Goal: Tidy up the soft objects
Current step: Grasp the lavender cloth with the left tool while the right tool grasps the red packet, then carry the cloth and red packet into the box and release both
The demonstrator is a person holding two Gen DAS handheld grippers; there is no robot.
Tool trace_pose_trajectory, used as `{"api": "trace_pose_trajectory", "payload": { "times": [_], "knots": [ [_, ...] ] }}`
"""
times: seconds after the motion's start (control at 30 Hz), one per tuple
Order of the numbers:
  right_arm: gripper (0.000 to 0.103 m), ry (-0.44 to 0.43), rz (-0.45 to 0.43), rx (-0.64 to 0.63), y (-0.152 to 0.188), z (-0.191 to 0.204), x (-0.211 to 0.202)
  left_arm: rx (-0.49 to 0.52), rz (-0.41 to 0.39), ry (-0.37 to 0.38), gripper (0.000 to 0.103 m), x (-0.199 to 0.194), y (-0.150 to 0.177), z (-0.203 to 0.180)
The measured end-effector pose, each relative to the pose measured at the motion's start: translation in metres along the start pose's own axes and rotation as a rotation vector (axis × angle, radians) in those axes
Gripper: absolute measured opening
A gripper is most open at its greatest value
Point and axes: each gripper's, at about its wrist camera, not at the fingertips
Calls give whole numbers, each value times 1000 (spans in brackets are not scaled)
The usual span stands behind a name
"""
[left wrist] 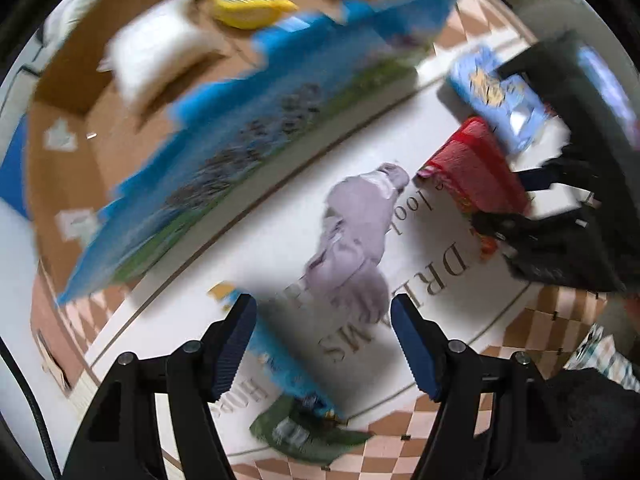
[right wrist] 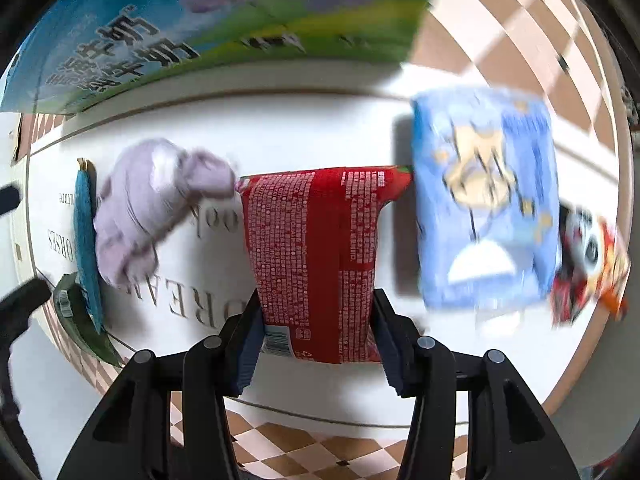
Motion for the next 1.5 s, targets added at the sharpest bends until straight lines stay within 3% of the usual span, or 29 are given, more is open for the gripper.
{"api": "trace_pose_trajectory", "payload": {
  "times": [0.1,0.2,0.23,0.27,0.37,0.57,0.73,0.87,0.9,0.93,0.97,1.0,1.13,1.27,1.37,1.5],
  "knots": [
    [52,-8,-14,48,9,-10,-2,-13,40,23,68,25,-22,-11],
    [52,-7,-16,80,17,-15,-1,-66,46,-3,66,38,-36,-17],
    [52,-2,-14,85,20,-14,0,-67,49,-28,47,43,-39,-23],
    [53,2,-11,93,19,-14,0,-66,66,-41,36,48,-40,-28],
    [53,-1,-7,119,23,-13,4,-126,77,-52,35,53,-32,-35],
    [51,26,41,135,42,-3,13,-412,205,90,35,75,36,-39],
    [52,25,58,172,63,-10,19,-528,183,123,36,76,60,-40],
    [66,47,68,182,62,-8,35,-572,157,131,32,71,67,-27],
    [66,65,69,175,62,-5,36,-577,154,134,29,68,63,-15],
    [64,98,66,154,62,0,37,-591,150,140,28,64,67,-15],
    [51,124,56,129,66,5,39,-596,134,149,28,55,74,-9],
    [49,136,45,113,68,9,36,-595,108,149,28,38,68,2],
    [47,3,17,112,74,13,0,-579,-39,174,28,-37,77,7],
    [47,-93,-131,61,65,29,-84,-594,-200,208,28,-120,75,41],
    [47,-162,-210,26,43,37,-140,-601,-256,219,28,-161,43,87],
    [48,-222,-282,-5,-14,44,-189,-649,-260,179,29,-164,-7,152]
  ]
}}
Point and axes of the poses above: each gripper's, at about its wrist camera, not at the fingertips, and x roughly the way its jaws point, z to its left, y to its underside
